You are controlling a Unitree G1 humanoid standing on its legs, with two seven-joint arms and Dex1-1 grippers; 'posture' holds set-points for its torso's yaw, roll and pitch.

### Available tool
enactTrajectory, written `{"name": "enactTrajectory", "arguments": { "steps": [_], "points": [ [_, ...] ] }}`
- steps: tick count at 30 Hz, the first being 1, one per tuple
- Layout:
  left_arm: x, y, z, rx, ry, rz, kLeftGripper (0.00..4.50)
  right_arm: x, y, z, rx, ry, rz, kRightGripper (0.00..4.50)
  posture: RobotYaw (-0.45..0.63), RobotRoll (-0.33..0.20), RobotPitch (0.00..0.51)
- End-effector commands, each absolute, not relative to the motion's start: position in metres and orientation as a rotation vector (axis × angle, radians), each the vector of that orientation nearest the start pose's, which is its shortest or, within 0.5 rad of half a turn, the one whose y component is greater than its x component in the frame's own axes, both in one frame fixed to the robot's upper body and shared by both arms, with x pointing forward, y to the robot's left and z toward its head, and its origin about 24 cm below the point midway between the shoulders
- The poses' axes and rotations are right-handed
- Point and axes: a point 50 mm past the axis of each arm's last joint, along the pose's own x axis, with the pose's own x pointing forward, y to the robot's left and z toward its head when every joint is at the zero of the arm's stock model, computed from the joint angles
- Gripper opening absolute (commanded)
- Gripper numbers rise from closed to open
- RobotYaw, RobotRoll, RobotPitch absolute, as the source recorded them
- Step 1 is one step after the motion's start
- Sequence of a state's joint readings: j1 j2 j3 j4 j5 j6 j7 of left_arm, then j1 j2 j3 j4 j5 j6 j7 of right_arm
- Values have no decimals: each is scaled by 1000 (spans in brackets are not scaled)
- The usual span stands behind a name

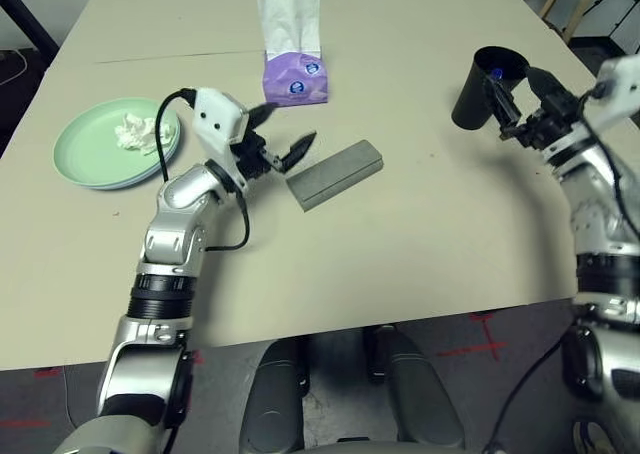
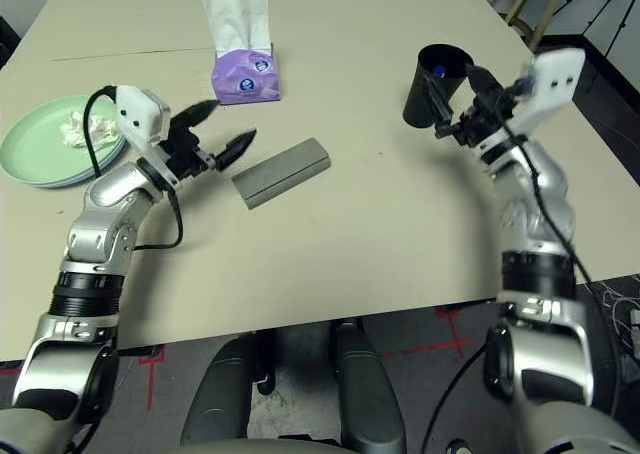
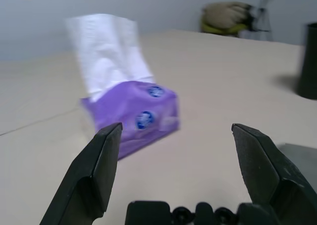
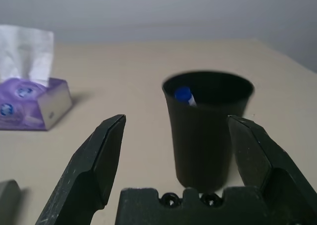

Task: Organize and tidy the items on the table.

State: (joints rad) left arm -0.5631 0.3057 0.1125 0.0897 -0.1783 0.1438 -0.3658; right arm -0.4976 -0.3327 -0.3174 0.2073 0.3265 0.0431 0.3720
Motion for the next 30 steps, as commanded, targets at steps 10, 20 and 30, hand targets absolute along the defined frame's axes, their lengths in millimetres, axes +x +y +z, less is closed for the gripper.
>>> {"name": "enactTrajectory", "arguments": {
  "steps": [10,20,30],
  "points": [
    [332,224,170,70,-324,230,4500,329,-232,155,50,-334,39,4480,55,0,197],
    [319,262,159,148,-345,208,4500,340,-244,162,38,-346,135,4480,74,0,209],
    [307,295,164,190,-340,222,4500,333,-254,155,43,-340,88,4480,88,0,205]
  ]
}}
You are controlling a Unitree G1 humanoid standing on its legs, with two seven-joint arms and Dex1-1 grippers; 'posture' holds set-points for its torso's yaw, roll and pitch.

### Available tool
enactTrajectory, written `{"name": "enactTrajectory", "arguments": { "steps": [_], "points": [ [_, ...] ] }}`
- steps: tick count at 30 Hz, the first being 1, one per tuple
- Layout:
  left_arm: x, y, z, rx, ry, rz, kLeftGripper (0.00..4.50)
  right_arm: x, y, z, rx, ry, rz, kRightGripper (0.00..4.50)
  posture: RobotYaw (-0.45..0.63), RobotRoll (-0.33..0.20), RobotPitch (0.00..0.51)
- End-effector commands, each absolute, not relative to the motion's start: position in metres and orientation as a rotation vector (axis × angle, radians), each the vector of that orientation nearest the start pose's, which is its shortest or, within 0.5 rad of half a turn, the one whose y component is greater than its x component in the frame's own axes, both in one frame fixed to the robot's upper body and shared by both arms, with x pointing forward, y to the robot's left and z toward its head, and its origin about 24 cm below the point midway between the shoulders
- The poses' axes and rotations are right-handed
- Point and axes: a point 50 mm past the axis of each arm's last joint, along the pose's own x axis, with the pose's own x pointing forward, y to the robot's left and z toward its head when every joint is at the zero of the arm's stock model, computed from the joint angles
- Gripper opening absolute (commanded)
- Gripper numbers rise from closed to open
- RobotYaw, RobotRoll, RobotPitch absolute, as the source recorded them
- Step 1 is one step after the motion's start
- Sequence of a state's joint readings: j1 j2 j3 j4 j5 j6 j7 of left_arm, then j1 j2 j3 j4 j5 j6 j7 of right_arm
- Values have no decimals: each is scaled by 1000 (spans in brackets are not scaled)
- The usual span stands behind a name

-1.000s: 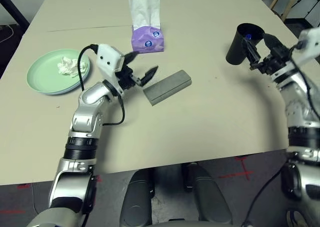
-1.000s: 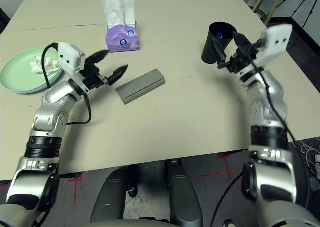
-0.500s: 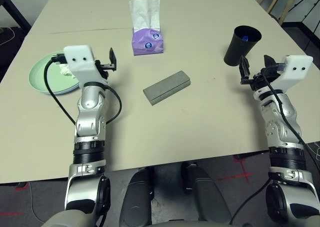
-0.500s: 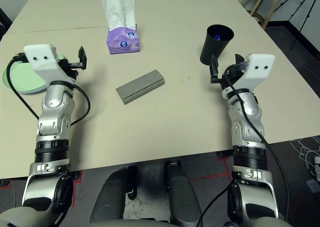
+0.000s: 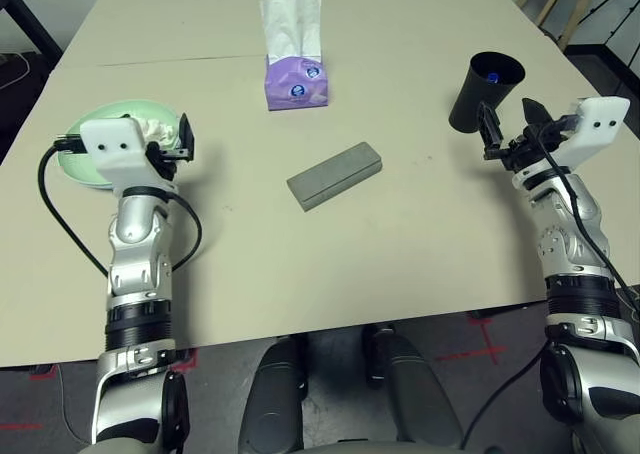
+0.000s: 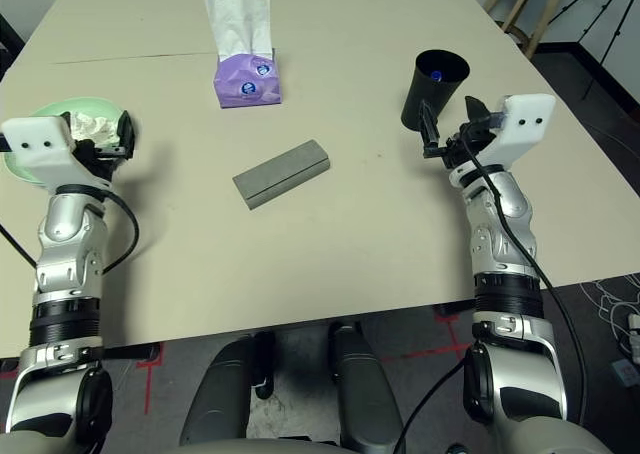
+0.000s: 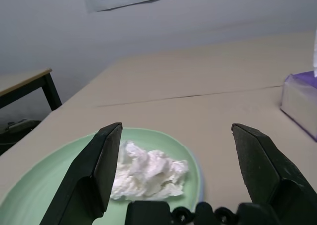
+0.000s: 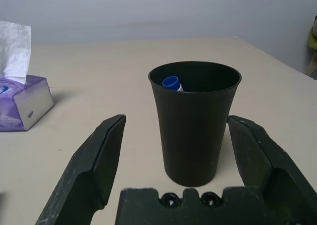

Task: Organize and tidy the items on the table.

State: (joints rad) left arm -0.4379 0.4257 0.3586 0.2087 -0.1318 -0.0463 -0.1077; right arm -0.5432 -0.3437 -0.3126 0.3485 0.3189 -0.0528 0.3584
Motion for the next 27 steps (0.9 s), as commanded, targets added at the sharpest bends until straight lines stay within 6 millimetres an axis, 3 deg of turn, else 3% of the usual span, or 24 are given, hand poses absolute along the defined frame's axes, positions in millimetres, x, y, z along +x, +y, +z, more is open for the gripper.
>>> {"name": "enactTrajectory", "arguments": {
  "steps": [1,17,27],
  "points": [
    [306,296,164,192,-339,223,4500,332,-254,154,48,-339,87,4480,88,0,205],
    [296,307,148,109,-290,204,4500,334,-258,159,23,-346,65,4480,83,0,202],
    [297,310,149,70,-265,181,4500,327,-262,163,11,-393,17,4480,71,0,191]
  ]
}}
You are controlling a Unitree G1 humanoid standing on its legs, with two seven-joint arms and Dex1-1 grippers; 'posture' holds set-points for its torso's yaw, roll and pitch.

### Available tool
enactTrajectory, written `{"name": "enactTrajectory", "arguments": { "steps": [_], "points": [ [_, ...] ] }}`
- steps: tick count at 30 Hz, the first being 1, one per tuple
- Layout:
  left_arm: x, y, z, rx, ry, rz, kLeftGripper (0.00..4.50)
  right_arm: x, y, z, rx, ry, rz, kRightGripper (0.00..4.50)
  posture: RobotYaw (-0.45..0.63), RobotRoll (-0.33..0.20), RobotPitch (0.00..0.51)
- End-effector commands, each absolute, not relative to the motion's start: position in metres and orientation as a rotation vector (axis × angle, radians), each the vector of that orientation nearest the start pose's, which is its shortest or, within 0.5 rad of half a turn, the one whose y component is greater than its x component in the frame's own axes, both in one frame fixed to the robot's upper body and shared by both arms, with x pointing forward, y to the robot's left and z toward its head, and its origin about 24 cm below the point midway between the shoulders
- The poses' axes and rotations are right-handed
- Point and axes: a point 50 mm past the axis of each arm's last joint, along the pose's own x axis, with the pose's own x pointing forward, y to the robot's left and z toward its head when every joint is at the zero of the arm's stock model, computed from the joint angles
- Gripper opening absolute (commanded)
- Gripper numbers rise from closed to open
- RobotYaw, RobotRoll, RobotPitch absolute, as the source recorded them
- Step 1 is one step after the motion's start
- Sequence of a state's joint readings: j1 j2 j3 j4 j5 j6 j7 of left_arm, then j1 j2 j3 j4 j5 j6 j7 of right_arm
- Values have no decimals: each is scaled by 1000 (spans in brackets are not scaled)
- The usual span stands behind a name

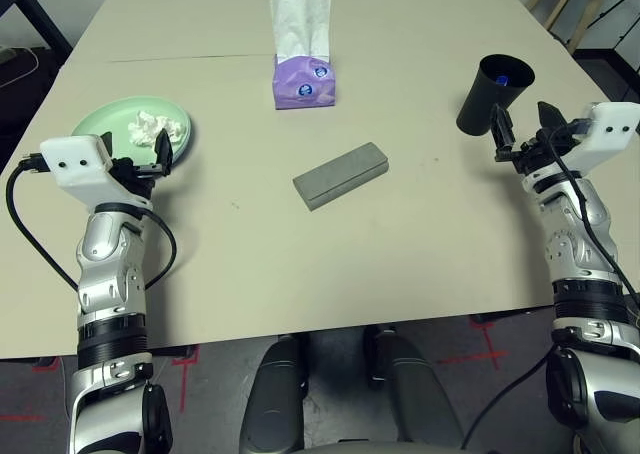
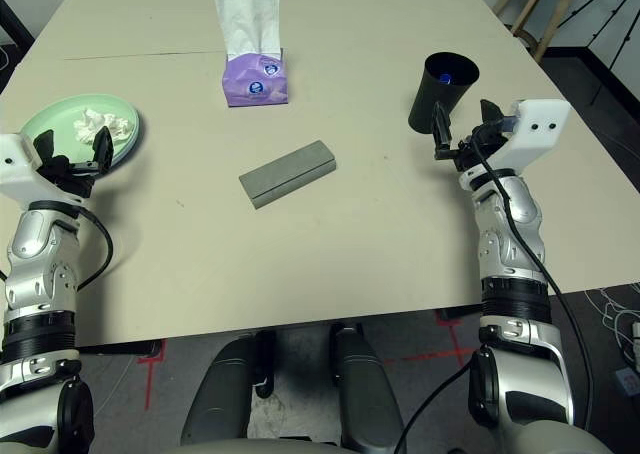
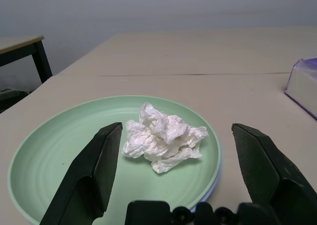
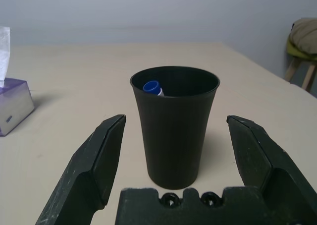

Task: Organize and tidy the items on the table.

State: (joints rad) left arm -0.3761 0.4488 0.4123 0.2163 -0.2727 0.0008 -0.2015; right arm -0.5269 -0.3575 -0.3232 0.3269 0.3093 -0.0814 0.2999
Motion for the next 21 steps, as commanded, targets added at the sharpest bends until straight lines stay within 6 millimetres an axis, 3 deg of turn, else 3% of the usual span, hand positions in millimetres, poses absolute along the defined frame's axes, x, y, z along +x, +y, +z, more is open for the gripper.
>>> {"name": "enactTrajectory", "arguments": {
  "steps": [1,21],
  "points": [
    [297,310,149,64,-264,181,4500,326,-262,163,11,-394,16,4480,69,0,190],
    [298,312,149,65,-308,288,4500,326,-263,164,-15,-390,-39,4480,55,0,165]
  ]
}}
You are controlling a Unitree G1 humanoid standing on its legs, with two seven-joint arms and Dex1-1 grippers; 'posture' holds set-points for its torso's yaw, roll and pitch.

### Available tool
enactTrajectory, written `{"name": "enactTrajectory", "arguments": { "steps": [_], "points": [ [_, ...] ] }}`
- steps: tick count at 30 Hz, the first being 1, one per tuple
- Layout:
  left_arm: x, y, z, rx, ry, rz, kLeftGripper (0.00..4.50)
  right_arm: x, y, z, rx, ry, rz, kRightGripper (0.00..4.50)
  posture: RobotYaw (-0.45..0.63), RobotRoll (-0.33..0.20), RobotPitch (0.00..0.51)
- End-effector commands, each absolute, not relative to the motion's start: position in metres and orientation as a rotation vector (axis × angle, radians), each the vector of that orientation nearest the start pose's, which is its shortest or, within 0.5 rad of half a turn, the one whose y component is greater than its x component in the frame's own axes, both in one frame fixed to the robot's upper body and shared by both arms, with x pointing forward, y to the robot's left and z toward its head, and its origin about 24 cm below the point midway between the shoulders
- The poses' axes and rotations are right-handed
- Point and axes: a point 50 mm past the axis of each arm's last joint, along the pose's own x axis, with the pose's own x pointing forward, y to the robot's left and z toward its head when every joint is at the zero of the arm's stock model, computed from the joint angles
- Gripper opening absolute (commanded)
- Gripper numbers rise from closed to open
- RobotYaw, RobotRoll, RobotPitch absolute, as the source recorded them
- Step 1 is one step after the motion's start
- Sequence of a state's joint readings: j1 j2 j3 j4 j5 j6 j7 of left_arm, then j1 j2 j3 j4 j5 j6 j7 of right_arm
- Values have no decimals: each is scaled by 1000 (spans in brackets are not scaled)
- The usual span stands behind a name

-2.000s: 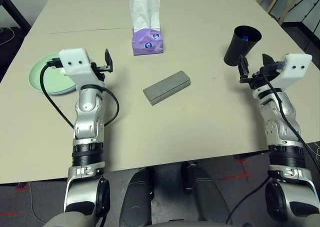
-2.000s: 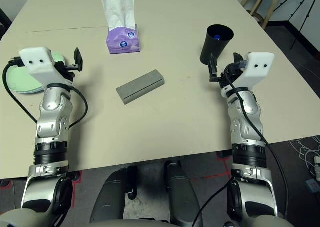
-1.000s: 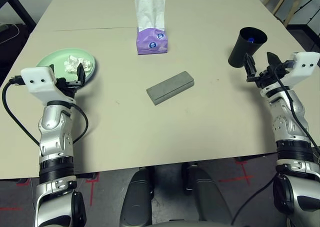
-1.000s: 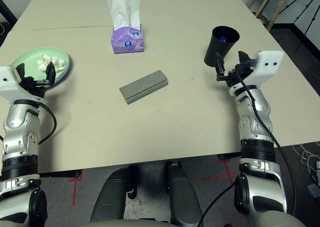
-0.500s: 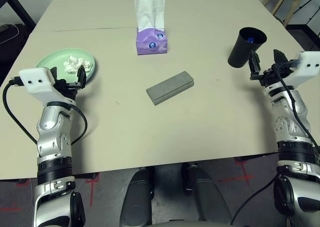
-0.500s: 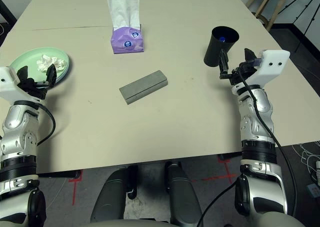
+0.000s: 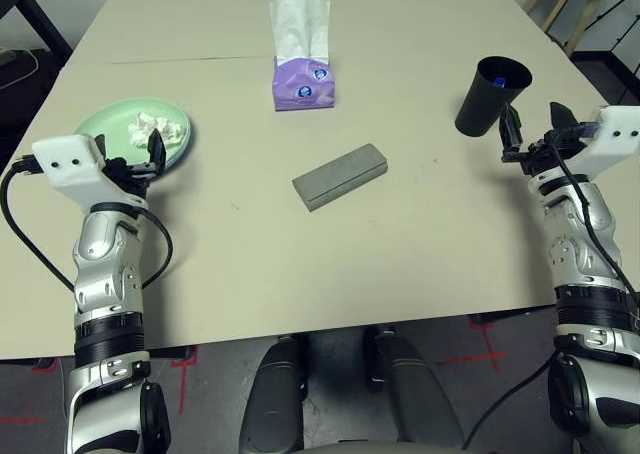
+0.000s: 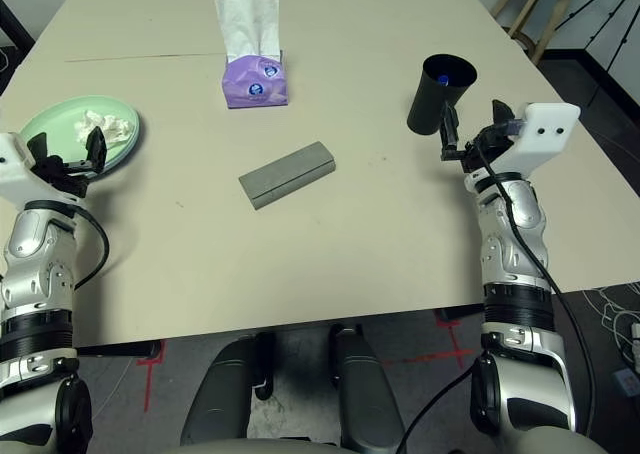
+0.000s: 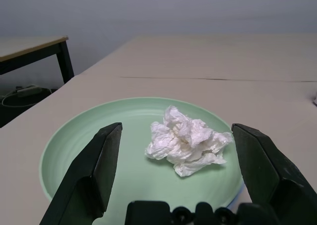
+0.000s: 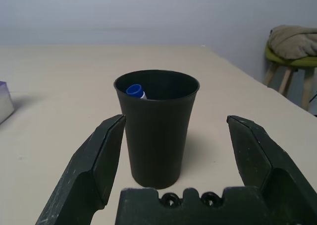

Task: Organize and tidy the items on the table.

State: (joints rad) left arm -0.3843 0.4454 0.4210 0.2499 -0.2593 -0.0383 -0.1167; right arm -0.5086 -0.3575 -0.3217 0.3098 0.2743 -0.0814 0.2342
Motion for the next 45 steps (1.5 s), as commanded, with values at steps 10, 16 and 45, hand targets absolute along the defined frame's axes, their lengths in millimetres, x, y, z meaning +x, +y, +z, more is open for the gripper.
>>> {"name": "enactTrajectory", "arguments": {
  "steps": [10,16,45],
  "points": [
    [300,312,148,60,-302,269,4500,327,-260,165,-18,-384,-28,4480,53,0,159],
    [301,310,146,61,-294,259,4500,328,-258,159,-25,-332,-19,4480,46,0,168],
    [302,307,150,73,-292,240,4500,330,-257,150,-24,-269,-24,4480,50,0,168]
  ]
}}
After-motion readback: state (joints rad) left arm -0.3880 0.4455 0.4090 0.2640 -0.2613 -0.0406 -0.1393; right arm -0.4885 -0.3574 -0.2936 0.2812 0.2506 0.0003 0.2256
